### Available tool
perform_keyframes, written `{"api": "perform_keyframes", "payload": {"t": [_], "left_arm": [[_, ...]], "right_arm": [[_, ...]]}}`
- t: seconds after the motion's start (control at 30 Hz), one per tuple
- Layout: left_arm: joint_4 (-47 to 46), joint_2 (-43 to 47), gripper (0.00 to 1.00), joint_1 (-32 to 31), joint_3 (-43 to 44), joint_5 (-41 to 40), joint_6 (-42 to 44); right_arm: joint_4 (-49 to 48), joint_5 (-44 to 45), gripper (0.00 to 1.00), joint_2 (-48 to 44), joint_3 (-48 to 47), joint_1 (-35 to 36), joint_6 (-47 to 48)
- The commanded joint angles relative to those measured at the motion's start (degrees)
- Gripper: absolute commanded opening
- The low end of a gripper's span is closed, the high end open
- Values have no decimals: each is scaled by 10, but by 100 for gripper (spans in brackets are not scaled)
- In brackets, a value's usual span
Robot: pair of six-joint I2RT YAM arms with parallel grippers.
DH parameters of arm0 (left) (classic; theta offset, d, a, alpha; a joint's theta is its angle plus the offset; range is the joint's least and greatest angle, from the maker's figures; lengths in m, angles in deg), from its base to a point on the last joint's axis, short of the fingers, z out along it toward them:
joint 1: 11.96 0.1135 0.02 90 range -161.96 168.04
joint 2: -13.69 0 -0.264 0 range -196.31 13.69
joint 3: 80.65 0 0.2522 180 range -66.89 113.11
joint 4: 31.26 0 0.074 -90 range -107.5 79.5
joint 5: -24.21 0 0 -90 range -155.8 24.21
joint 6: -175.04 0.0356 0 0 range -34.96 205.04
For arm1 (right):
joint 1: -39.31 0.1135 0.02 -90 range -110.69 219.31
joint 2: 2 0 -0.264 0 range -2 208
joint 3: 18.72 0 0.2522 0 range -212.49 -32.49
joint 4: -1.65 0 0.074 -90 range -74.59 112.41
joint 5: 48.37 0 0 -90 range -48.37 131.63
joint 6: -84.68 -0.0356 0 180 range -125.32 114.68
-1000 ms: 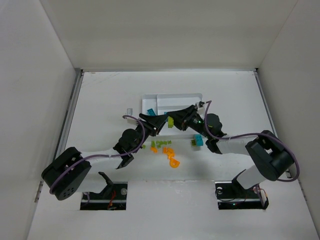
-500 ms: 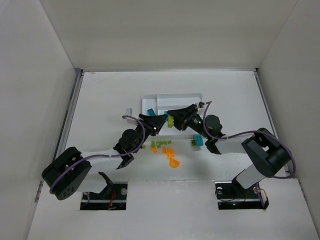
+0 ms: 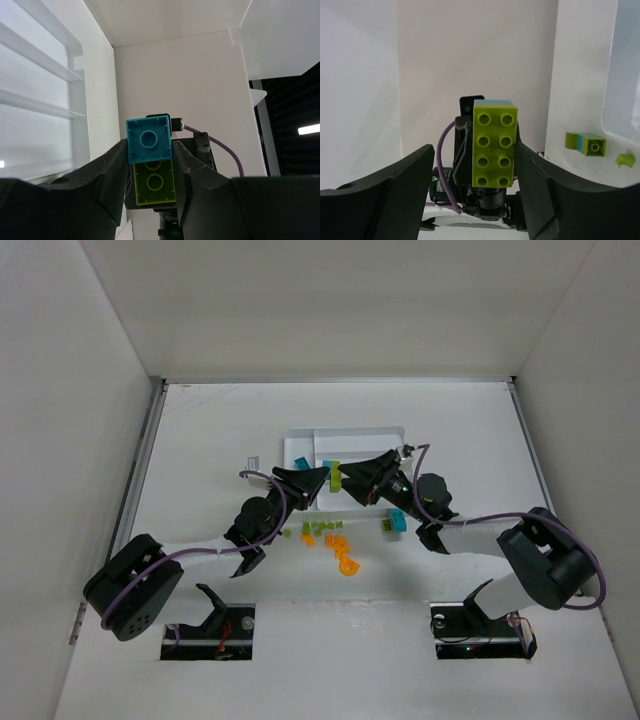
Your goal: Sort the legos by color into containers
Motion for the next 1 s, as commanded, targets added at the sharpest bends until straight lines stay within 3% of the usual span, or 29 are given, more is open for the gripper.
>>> {"api": "perform_keyframes", "payload": {"t": [0.0,0.13,0.47,0.97], "left_arm": [[-28,13,17,3,-1,1,-2],[-27,8,17,1,2,2,-2],[-25,3,17,0,5,4,-2],[97,72,15,105,-28,32,71]], "right_arm": [[14,-15,68,-11,-7,6,36],[24,-23,61,-11,-16,20,47],[37,-29,27,-15,-19,23,59],[133,-40,26,-127,37,-26,139]]}}
